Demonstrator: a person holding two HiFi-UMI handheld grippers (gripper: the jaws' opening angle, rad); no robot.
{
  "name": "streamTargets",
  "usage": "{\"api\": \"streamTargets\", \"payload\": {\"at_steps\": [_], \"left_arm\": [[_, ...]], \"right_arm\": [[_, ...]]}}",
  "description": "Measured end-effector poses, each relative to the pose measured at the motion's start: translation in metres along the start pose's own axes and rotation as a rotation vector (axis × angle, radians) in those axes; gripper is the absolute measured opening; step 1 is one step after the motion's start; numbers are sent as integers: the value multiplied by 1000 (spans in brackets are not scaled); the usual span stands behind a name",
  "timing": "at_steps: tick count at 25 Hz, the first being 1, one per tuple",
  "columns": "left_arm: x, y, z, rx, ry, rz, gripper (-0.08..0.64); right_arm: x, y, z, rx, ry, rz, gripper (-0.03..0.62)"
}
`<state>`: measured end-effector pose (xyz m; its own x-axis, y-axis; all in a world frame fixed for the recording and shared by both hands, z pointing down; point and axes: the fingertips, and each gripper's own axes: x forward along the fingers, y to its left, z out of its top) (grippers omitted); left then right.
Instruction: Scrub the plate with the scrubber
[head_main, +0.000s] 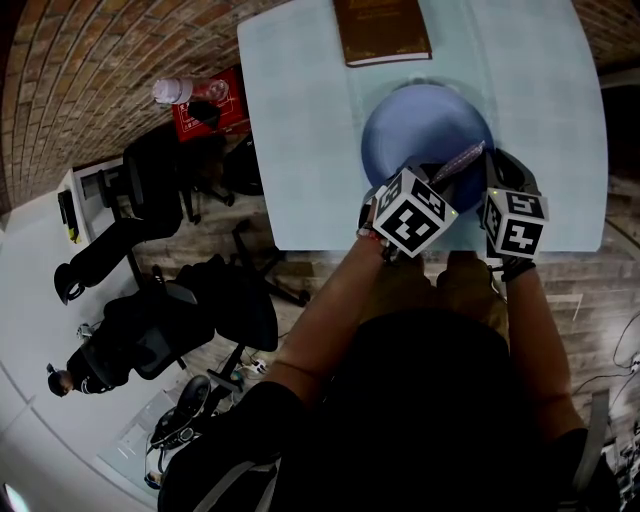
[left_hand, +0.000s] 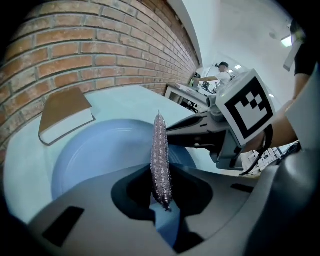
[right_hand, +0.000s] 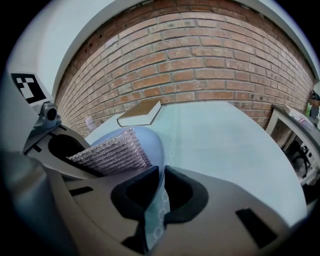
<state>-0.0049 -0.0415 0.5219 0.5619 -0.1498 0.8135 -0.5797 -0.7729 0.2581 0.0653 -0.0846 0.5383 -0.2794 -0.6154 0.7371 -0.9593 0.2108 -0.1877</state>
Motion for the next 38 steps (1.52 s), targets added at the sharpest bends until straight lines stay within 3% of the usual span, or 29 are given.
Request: {"api": "streamTargets", "payload": {"at_steps": [14,26,33,38], "left_arm": [[3,46,22,38,27,105,78],[-8,105,39,102,20,286,77],[-29,140,26,144,74,412,77],[-38,142,16,200,110,459,77]], "right_arm": [[0,0,1,-12,-1,-1,64],[1,0,2,-24,3,0,64],[0,0,2,-29,4,0,64],[1,0,1,-32,3,-1,64]]}}
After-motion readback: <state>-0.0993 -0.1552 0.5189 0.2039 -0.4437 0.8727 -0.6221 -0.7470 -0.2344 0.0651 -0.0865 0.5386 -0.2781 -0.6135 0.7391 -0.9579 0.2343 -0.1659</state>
